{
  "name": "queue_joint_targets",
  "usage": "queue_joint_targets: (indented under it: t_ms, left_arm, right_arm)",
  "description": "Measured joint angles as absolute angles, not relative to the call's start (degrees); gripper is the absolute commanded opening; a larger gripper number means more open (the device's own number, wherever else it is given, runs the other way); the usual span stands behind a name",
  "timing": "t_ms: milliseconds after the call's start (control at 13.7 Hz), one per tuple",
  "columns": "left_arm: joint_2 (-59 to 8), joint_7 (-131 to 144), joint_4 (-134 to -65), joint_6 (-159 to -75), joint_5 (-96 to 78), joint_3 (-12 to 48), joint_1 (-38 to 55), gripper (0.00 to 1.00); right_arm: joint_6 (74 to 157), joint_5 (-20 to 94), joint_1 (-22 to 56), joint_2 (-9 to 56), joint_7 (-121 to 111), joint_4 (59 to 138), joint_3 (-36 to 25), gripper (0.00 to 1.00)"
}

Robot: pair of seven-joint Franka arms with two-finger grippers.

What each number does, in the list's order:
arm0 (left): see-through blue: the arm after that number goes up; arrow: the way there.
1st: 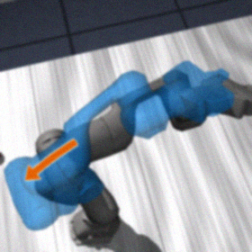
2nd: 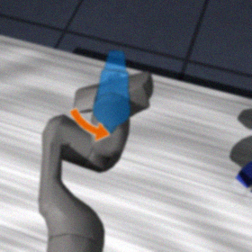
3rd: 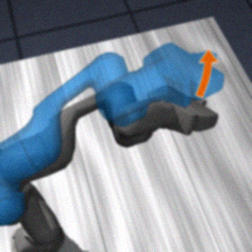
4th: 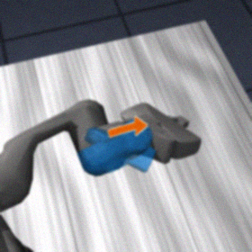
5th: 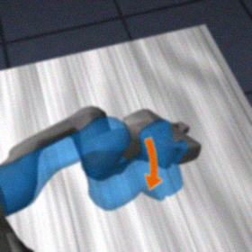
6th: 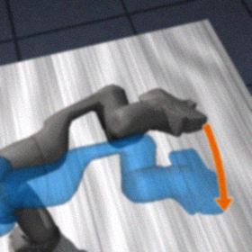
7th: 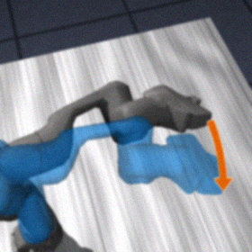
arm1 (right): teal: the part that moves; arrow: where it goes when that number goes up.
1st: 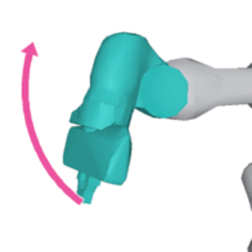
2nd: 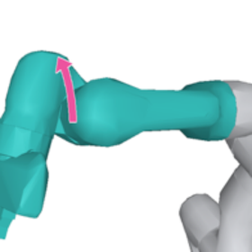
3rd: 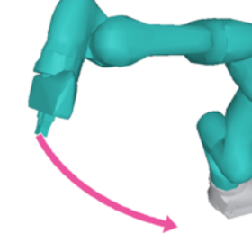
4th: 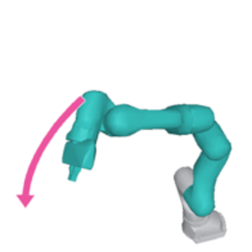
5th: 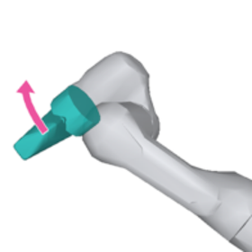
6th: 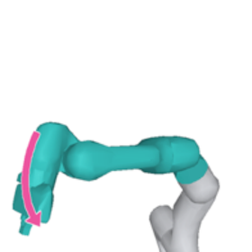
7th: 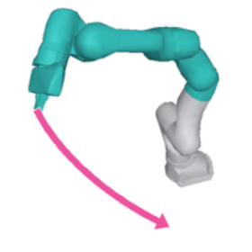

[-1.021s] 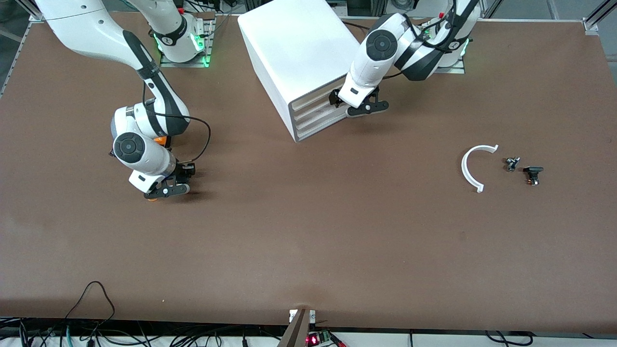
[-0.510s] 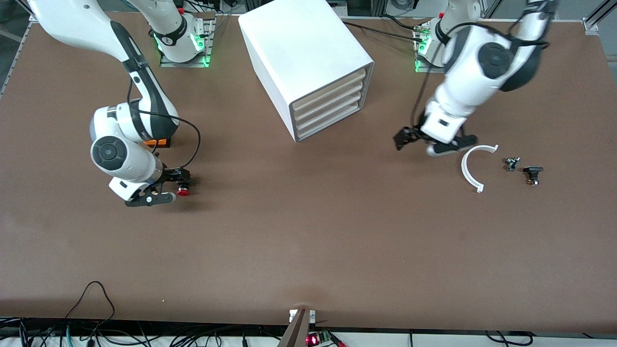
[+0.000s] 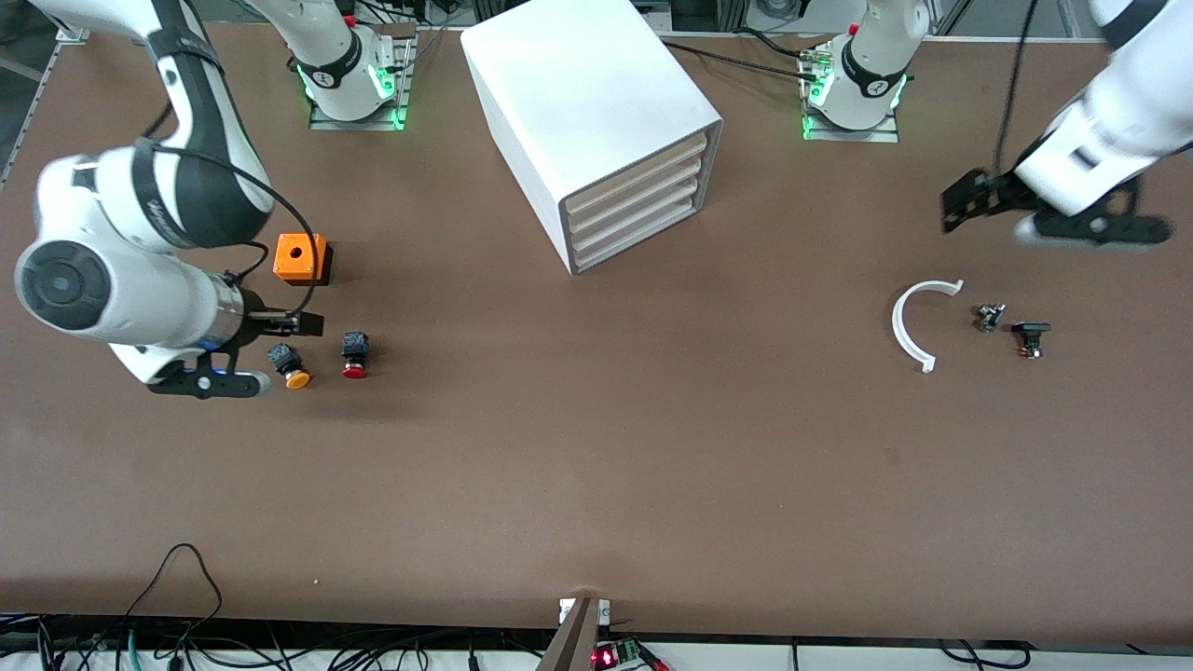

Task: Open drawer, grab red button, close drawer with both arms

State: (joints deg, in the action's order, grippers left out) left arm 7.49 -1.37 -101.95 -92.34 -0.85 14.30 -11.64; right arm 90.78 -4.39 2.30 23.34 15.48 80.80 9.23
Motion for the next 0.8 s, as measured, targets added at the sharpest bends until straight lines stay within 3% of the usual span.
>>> queue_joint_targets:
  t_ms: [146, 438, 802]
  left_arm:
    - [8.37, -4.5, -98.72, -87.53, -0.69, 11.96, -11.66, 1.0]
    - [4.91, -5.43, -95.41, -87.33, -0.69, 11.64, -11.34, 1.0]
    - [3.57, -5.43, -94.32, -87.23, -0.69, 12.0, -11.19, 1.0]
  right_arm:
    - [87.09, -4.48, 2.23, 20.74, 15.9, 77.64, 9.15, 1.0]
    - [84.78, -7.56, 0.88, 12.3, 16.08, 76.53, 8.16, 1.0]
    - [81.33, -7.92, -2.21, 9.51, 13.28, 76.89, 2.91, 1.0]
